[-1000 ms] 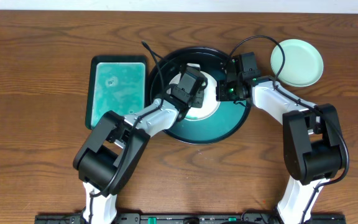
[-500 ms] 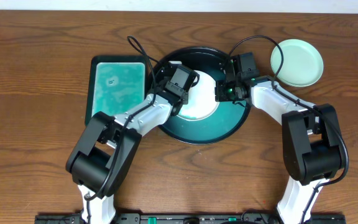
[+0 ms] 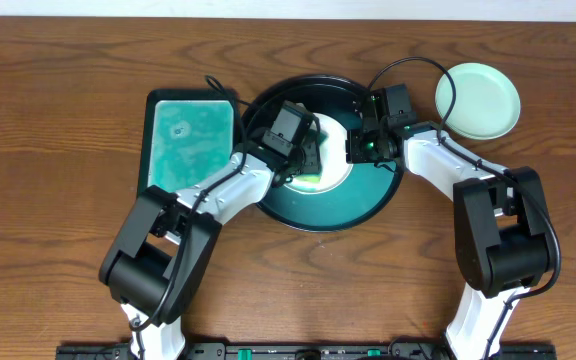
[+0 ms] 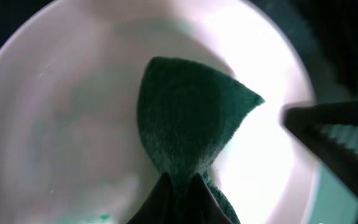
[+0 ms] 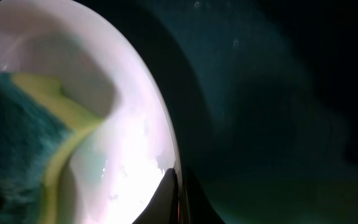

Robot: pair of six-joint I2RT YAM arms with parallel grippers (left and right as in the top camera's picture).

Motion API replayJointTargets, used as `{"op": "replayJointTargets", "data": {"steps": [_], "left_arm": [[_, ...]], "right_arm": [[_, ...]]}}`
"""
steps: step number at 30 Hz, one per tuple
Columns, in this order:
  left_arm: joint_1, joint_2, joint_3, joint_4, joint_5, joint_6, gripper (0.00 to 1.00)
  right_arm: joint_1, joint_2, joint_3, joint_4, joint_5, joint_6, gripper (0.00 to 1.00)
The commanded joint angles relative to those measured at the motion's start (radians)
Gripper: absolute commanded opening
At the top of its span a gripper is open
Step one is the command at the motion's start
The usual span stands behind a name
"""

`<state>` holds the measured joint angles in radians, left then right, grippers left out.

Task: Clean dirty plates on tray and stack at the side
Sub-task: 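Scrub the white plate face with the sponge in the left gripper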

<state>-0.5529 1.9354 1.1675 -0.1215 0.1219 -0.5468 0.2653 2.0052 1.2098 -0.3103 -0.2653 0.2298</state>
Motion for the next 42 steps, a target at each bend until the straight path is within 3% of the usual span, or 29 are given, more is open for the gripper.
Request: {"op": "replayJointTargets", "data": {"steps": [1, 8, 11, 14, 16, 18, 22, 24, 27, 35, 39, 42], "left_arm": [[0.003, 0.051, -0.008, -0.039, -0.15, 0.046, 0.07], [0.008, 0.055, -0.008, -0.085, -0.578, 0.214, 0.07], [0.013, 0.044, -0.008, -0.057, -0.682, 0.249, 0.07], [0.016, 0.017, -0.005, -0.026, -0.667, 0.258, 0.07], [0.016, -0.013, -0.004, -0.005, -0.576, 0.258, 0.07], [0.016, -0.042, -0.004, 0.018, -0.412, 0.249, 0.07], [0.016, -0.057, -0.004, 0.089, -0.032, 0.124, 0.08], [0.009, -0.047, -0.004, 0.115, 0.049, 0.046, 0.07], [-0.005, -0.029, -0.004, 0.126, 0.061, -0.01, 0.07], [-0.012, 0.06, -0.004, 0.139, -0.002, -0.009, 0.07], [-0.012, 0.087, -0.004, 0.117, -0.127, 0.003, 0.07], [-0.012, 0.087, -0.005, 0.065, -0.299, 0.033, 0.07]], "right_arm": [[0.011, 0.016, -0.01, -0.019, 0.022, -0.022, 0.01], [0.011, 0.016, -0.01, -0.019, 0.022, -0.022, 0.01], [0.011, 0.016, -0.01, -0.019, 0.022, -0.022, 0.01], [0.011, 0.016, -0.01, -0.019, 0.022, -0.022, 0.01], [0.011, 0.016, -0.01, -0.02, 0.022, -0.022, 0.01], [0.011, 0.016, -0.009, -0.02, 0.022, -0.022, 0.01], [0.011, 0.016, -0.01, -0.019, 0.022, -0.022, 0.01], [0.011, 0.016, -0.01, -0.019, 0.022, -0.022, 0.01], [0.011, 0.016, -0.01, -0.02, 0.022, -0.022, 0.01], [0.011, 0.016, -0.01, -0.023, 0.022, -0.022, 0.01], [0.011, 0.016, -0.01, -0.023, 0.022, -0.022, 0.01], [0.011, 0.016, -0.01, -0.024, 0.021, -0.022, 0.01]]}}
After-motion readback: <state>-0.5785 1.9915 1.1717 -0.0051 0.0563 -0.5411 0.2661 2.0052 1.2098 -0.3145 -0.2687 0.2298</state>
